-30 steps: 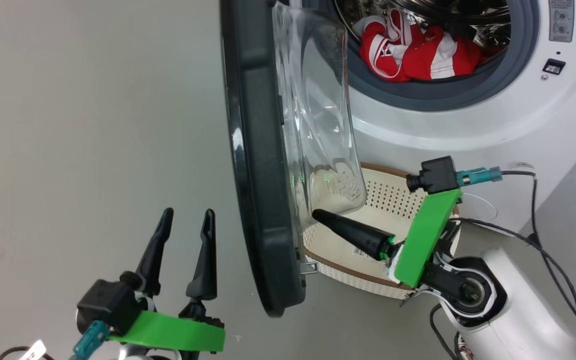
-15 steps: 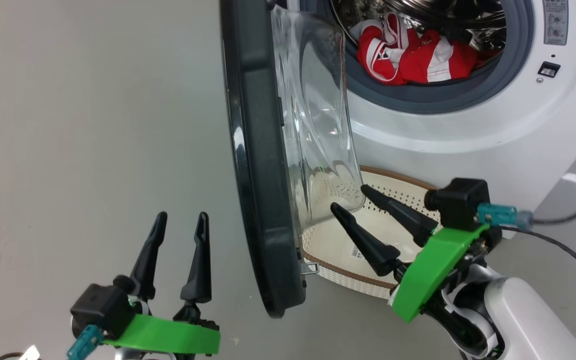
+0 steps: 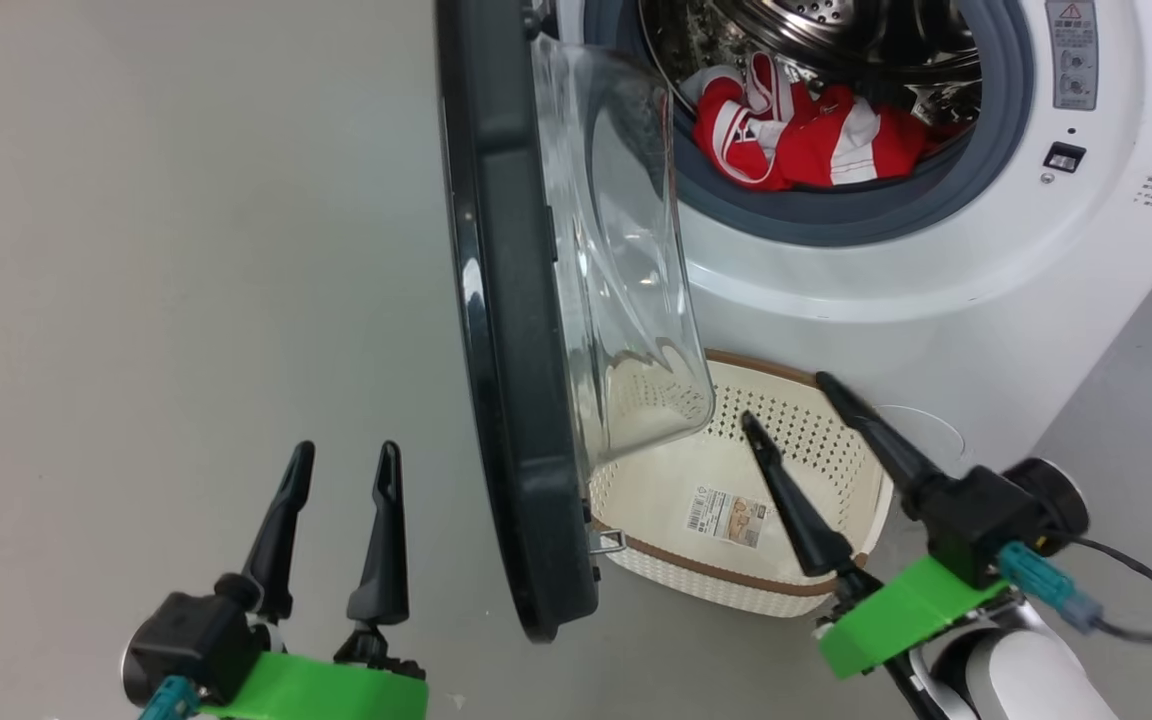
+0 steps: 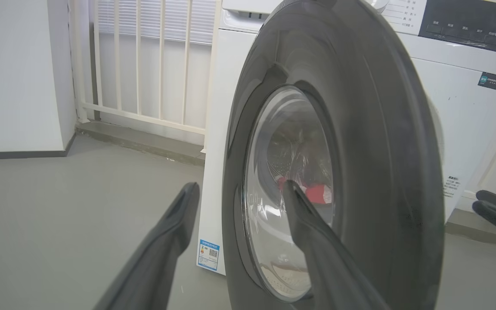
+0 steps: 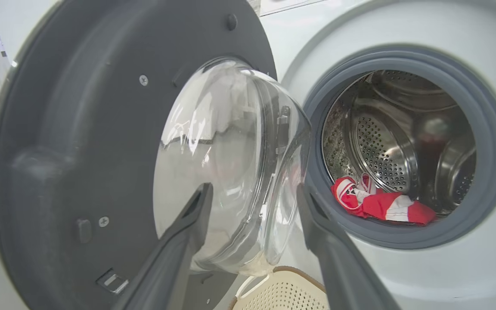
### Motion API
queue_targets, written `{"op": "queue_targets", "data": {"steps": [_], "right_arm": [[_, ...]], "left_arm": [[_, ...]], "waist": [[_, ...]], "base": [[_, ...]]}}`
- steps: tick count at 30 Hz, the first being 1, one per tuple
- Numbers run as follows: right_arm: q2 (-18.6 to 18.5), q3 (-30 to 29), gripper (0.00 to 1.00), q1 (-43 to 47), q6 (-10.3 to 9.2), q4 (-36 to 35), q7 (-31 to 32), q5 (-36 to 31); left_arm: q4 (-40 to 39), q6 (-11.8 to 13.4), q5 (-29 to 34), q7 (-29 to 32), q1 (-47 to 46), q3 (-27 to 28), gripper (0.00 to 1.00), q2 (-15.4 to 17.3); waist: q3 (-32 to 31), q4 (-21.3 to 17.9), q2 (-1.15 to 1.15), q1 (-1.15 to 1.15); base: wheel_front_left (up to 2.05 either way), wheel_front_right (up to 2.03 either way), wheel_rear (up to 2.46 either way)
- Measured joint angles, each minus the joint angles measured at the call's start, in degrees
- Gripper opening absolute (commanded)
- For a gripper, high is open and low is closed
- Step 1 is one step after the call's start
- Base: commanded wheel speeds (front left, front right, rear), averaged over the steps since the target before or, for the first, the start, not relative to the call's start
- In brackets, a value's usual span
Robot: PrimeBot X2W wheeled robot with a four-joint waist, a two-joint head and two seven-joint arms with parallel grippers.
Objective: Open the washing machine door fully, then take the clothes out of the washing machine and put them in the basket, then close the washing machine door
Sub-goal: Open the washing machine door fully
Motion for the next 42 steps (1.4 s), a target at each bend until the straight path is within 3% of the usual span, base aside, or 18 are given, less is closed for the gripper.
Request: {"op": "queue_targets", "data": {"steps": [9,30,32,33,42], "right_arm": [[2.24,-6.59,1.0,3.7,0.01,0.48,-8.7,-6.23],[2.41,-7.72,1.0,8.85,0.01,1.32,-10.95,-2.14],[2.42,-7.75,1.0,8.85,0.01,1.33,-10.96,-2.12],[2.42,-7.76,1.0,8.85,0.01,1.35,-10.96,-2.05],[2.43,-7.66,1.0,8.84,0.01,1.46,-11.21,-1.15]], "left_arm": [[-0.31,0.0,0.87,0.0,1.17,0.23,1.0,0.1],[-0.76,0.0,1.77,0.0,2.41,1.24,1.0,0.11],[-0.59,0.0,1.81,0.0,2.41,1.29,0.12,0.11],[-0.58,0.0,1.86,0.0,2.41,1.31,0.0,0.11],[-5.05,0.08,4.57,0.0,2.15,1.34,0.0,0.12]], "waist": [[-0.5,-0.6,0.0,0.0],[-0.73,-1.86,0.0,0.0],[-0.77,-1.88,0.0,0.0],[-0.81,-1.88,0.0,0.0],[-0.49,-1.73,0.0,0.0]], "base": [[0.0,0.0,0.0],[0.0,0.0,0.0],[0.0,0.0,0.0],[0.0,0.0,0.0],[0.0,0.0,0.0]]}}
